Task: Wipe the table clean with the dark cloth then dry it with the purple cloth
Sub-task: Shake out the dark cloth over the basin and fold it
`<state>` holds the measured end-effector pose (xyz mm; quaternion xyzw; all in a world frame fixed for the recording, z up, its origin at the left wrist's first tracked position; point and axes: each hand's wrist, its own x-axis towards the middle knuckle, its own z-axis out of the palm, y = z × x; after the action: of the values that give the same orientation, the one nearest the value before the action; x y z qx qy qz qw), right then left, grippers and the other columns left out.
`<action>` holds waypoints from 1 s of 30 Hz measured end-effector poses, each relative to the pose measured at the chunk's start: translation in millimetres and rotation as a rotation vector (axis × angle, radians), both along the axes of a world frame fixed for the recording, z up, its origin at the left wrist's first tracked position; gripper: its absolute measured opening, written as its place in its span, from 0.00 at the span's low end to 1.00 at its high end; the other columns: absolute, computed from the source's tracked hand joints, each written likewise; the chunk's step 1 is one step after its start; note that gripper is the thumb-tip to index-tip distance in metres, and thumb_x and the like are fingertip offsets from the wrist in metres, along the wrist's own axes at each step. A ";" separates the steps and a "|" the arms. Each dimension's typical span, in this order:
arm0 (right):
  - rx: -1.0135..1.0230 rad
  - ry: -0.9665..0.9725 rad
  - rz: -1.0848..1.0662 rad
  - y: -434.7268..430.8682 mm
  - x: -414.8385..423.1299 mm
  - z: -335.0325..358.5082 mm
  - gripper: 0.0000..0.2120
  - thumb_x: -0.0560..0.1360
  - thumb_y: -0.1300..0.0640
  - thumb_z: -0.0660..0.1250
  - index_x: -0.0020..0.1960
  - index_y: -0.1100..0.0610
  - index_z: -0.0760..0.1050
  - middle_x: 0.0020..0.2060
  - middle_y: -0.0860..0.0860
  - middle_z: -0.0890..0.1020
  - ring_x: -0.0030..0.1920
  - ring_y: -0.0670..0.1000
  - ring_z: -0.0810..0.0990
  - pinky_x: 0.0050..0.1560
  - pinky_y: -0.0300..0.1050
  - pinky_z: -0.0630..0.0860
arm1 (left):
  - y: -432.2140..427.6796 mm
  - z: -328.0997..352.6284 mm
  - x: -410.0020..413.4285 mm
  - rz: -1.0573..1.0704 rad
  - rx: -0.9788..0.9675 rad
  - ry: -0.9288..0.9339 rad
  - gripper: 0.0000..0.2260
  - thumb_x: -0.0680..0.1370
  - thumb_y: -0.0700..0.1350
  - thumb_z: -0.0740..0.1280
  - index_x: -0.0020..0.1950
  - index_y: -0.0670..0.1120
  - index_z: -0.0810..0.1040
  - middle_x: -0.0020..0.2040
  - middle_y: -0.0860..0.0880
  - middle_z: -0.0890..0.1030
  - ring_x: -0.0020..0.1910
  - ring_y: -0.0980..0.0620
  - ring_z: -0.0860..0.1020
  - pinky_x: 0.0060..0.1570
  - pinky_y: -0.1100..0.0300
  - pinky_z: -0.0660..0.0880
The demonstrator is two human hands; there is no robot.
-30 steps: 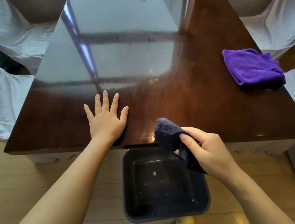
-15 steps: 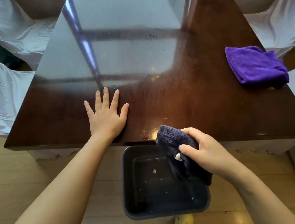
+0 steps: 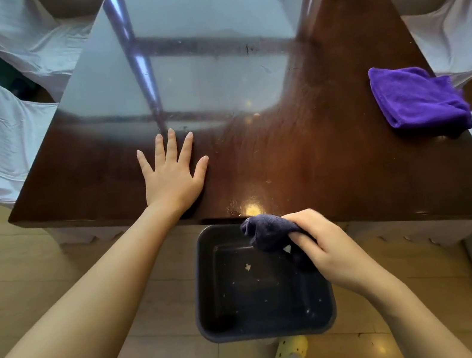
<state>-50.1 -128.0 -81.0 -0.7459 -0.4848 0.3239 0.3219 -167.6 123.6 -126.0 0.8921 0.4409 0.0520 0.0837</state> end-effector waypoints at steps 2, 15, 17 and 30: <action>-0.004 -0.010 -0.002 1.6 3.6 -2.5 0.12 0.78 0.59 0.57 0.59 0.47 0.72 0.50 0.49 0.73 0.51 0.44 0.74 0.53 0.33 0.69 | -9.3 11.2 -0.8 -0.105 0.015 -0.200 0.25 0.78 0.58 0.53 0.73 0.50 0.59 0.76 0.44 0.59 0.75 0.47 0.52 0.72 0.43 0.42; 0.027 0.088 -0.006 11.2 16.1 11.0 0.12 0.73 0.54 0.68 0.54 0.47 0.70 0.48 0.45 0.80 0.50 0.42 0.79 0.50 0.36 0.76 | -90.3 57.5 -3.5 -0.602 -0.492 -0.347 0.09 0.71 0.45 0.70 0.51 0.48 0.78 0.46 0.50 0.83 0.45 0.52 0.79 0.47 0.52 0.75; -0.028 0.034 0.024 8.0 16.3 12.3 0.15 0.71 0.52 0.70 0.55 0.47 0.70 0.51 0.44 0.78 0.52 0.43 0.77 0.51 0.35 0.75 | -92.4 62.4 -5.5 -0.588 -0.518 -0.361 0.07 0.72 0.45 0.70 0.49 0.48 0.79 0.43 0.51 0.83 0.42 0.53 0.79 0.45 0.52 0.75; 0.254 -0.332 -0.009 -11.4 -7.8 7.0 0.11 0.73 0.64 0.67 0.54 0.56 0.78 0.47 0.52 0.81 0.48 0.50 0.77 0.51 0.42 0.75 | -100.0 50.9 -19.3 -0.724 -0.200 -0.168 0.10 0.70 0.44 0.70 0.49 0.47 0.74 0.46 0.48 0.79 0.49 0.46 0.74 0.46 0.51 0.73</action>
<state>-57.9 -139.4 -73.9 -0.7446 -0.5649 0.1314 0.3304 -186.9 23.6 -75.1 0.9701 0.0920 0.0488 0.2193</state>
